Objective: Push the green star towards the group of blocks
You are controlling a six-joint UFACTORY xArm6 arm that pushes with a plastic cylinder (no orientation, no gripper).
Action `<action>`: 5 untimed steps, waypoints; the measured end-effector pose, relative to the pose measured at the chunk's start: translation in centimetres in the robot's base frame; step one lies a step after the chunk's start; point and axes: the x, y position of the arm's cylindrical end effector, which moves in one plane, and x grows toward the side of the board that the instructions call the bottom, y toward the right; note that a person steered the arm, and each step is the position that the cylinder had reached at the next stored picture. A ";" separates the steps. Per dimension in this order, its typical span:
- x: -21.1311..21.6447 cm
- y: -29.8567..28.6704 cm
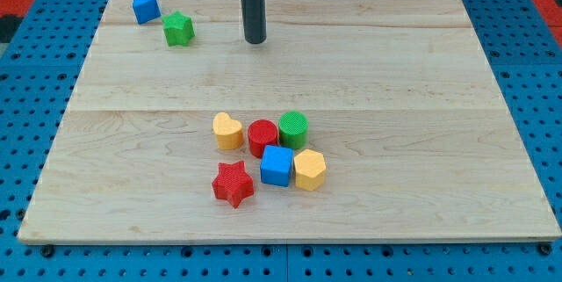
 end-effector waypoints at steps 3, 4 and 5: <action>-9.6 -22.8; -7.7 -23.7; -7.0 -18.6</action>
